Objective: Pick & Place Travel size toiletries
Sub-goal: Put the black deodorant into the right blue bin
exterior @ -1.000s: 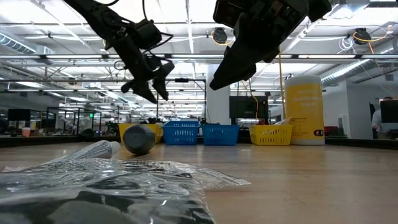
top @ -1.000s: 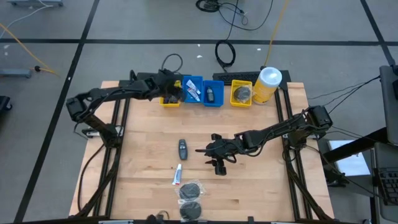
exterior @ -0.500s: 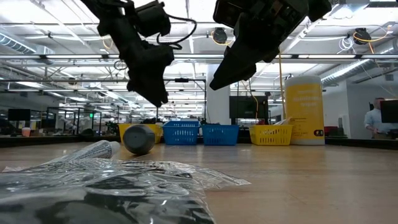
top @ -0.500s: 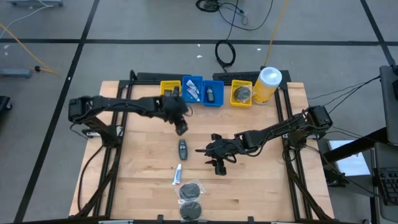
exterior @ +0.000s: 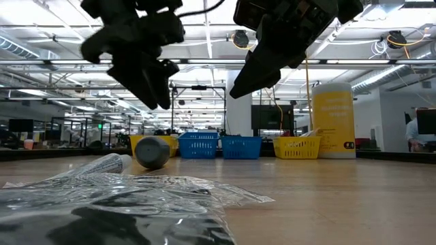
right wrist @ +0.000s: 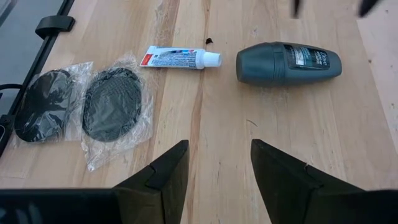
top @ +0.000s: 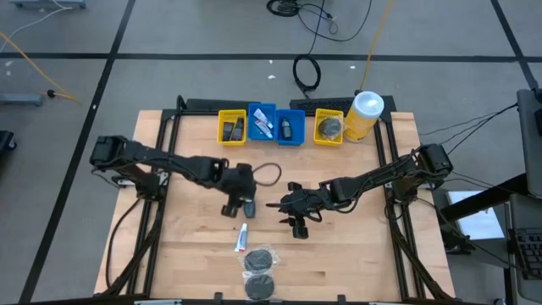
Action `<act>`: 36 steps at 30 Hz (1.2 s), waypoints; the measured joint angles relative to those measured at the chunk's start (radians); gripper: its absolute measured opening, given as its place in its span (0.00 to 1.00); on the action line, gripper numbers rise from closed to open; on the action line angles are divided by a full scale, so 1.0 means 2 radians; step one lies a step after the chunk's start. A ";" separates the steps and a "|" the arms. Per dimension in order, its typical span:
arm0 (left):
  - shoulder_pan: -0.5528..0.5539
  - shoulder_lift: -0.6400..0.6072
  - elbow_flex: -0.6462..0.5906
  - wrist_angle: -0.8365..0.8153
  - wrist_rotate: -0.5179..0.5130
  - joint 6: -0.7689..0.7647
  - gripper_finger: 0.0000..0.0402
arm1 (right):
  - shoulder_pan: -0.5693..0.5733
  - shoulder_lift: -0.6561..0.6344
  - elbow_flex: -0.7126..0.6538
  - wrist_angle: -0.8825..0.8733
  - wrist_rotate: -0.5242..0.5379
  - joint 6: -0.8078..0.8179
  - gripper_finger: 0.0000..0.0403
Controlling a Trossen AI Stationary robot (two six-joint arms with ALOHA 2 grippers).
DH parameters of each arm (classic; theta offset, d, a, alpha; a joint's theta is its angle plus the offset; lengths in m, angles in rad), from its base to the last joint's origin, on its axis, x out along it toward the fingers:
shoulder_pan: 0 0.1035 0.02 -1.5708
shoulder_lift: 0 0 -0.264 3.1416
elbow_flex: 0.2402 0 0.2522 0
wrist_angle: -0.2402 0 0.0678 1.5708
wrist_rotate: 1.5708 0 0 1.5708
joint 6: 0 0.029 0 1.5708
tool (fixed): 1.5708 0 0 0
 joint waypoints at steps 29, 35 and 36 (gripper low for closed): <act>-0.085 0.077 -0.002 0.013 -0.085 0.321 0.48 | 0.000 0.000 0.000 0.000 0.000 0.000 0.41; -0.085 0.086 -0.002 0.013 -0.082 0.361 0.47 | 0.000 0.000 0.000 0.000 0.000 0.000 0.41; -0.084 0.088 -0.002 0.016 -0.083 0.364 0.47 | 0.000 0.000 0.000 0.000 0.000 0.000 0.41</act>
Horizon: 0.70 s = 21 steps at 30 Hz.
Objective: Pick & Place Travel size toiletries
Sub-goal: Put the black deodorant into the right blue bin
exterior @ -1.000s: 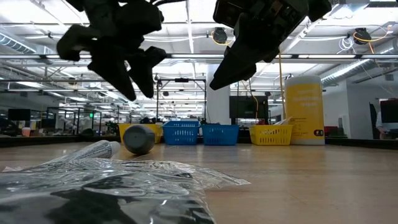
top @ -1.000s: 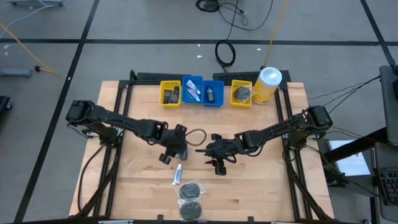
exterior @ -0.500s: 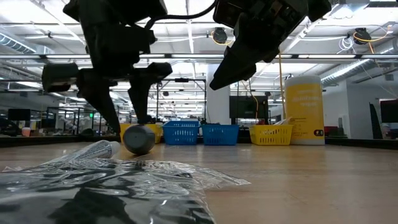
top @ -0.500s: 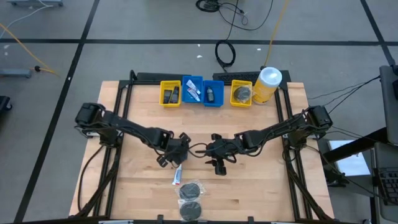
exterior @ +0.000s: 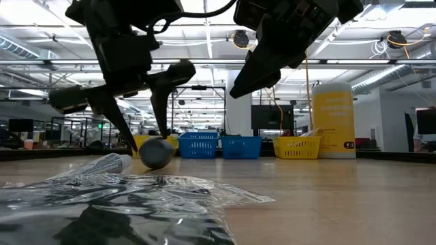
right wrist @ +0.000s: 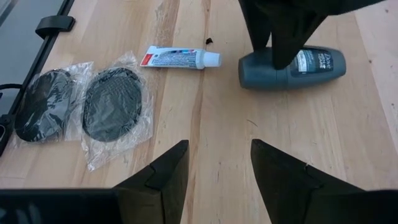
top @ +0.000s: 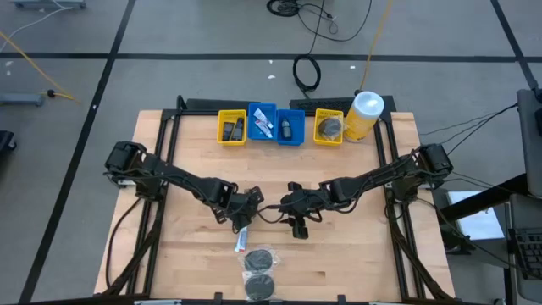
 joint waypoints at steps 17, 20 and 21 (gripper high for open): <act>0.028 0.031 0.000 0.072 -0.004 0.030 0.48 | 0.000 0.000 0.000 0.026 0.000 0.000 0.41; 0.034 0.049 0.002 0.099 -0.004 0.010 0.48 | 0.000 0.000 0.000 0.024 0.000 0.000 0.41; 0.035 0.055 0.002 0.109 -0.004 0.002 0.48 | 0.000 0.000 0.000 0.022 0.000 0.000 0.41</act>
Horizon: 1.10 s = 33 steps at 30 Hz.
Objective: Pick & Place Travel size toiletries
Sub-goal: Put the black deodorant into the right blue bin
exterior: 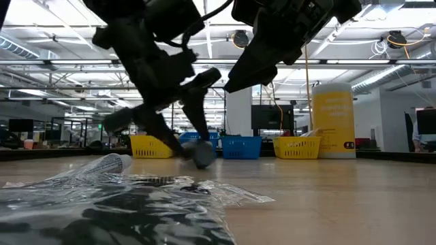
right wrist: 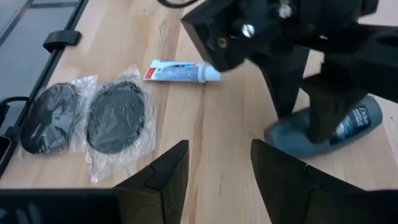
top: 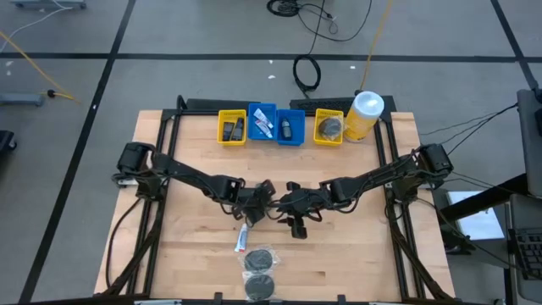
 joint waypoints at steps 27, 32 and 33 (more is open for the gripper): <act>0.029 0.069 0.000 0.131 -0.011 -0.097 0.37 | 0.000 0.000 0.000 0.002 -0.002 0.000 0.41; 0.027 0.081 0.000 0.166 -0.031 -0.141 0.33 | 0.000 0.000 0.000 -0.001 -0.002 0.000 0.41; 0.025 0.082 -0.001 0.176 -0.043 -0.155 0.33 | 0.000 0.000 0.000 -0.004 -0.001 0.000 0.41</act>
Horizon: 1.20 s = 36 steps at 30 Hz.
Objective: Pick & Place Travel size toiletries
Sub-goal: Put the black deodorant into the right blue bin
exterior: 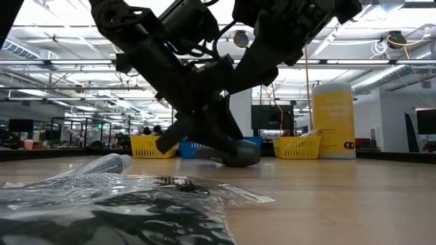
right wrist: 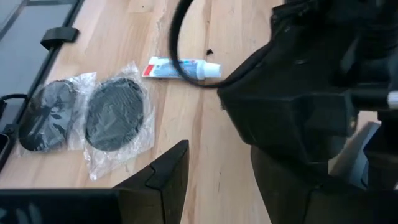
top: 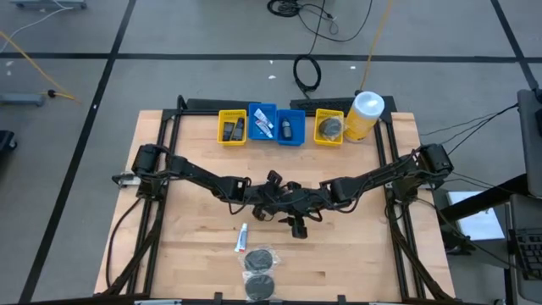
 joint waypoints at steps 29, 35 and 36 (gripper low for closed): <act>-0.005 0.004 -0.001 0.045 -0.065 -0.188 0.43 | -0.001 0.000 0.000 -0.019 0.027 0.019 0.41; -0.004 0.004 -0.001 0.035 -0.049 -0.205 0.46 | -0.001 0.000 0.000 -0.018 0.040 0.024 0.41; -0.004 0.004 -0.001 0.031 -0.045 -0.209 0.48 | -0.001 0.000 0.000 -0.018 0.039 0.024 0.41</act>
